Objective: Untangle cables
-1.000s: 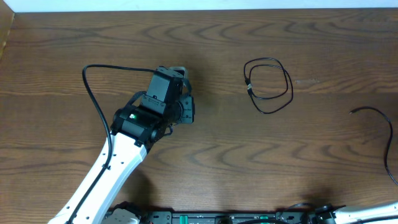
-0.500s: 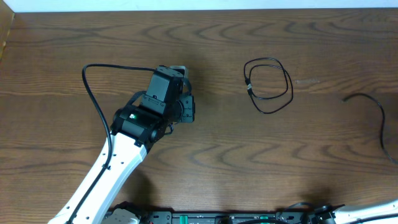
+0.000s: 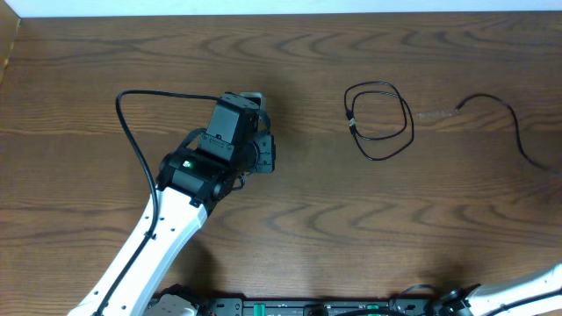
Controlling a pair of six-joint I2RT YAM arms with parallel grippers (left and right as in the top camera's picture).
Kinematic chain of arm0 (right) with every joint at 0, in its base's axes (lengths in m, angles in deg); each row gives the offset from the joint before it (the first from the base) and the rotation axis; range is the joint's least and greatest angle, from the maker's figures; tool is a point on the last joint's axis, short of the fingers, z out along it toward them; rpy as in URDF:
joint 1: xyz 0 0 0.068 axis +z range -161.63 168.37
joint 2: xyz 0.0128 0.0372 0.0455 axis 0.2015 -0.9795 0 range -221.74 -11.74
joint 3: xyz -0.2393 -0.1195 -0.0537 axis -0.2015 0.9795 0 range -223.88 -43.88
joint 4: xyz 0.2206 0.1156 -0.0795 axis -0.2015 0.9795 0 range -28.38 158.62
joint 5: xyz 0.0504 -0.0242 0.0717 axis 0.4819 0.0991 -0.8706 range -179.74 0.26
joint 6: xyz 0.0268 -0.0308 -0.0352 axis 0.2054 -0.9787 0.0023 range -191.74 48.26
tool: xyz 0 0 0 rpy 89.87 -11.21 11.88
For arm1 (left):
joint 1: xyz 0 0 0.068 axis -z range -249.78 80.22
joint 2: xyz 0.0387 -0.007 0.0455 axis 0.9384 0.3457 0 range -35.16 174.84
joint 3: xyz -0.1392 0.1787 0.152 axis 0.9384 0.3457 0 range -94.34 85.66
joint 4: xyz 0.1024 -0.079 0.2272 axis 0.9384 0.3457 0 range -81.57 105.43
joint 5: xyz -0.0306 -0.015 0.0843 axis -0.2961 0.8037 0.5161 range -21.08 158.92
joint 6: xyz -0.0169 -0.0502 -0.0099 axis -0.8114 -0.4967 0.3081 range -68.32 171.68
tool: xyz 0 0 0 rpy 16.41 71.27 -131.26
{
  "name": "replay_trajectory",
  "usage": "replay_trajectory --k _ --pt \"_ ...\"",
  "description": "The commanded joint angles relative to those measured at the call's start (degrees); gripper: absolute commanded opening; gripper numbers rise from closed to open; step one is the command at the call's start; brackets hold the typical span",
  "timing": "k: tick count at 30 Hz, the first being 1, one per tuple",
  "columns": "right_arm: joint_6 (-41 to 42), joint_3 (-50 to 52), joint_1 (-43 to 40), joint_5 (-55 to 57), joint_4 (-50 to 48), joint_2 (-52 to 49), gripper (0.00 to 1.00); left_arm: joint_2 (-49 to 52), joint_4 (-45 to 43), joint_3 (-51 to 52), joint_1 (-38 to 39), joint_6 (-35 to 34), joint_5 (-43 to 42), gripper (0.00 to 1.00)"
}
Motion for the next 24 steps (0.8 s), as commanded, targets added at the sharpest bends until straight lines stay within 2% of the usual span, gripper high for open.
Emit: replay_trajectory --k 1,8,14,18,24 --pt "1.11 -3.74 2.49 4.04 0.9 3.58 0.01 0.35 -0.07 0.24 0.13 0.68 0.07 0.32" --pt "0.83 -8.5 2.95 22.88 6.62 4.07 0.01 0.35 -0.07 0.24 0.13 0.72 -1.36 0.32" --pt "-5.33 -17.49 2.16 31.76 12.74 4.07 0.01 0.35 -0.37 0.24 0.13 0.76 -1.33 0.32" --pt "-7.67 -21.03 2.21 33.33 14.45 4.07 0.01 0.35 -0.74 0.24 0.13 0.76 -1.36 0.32" --pt "-9.03 -21.09 2.62 34.86 15.63 3.45 0.01 0.35 -0.96 0.24 0.13 0.76 -1.36 0.32"
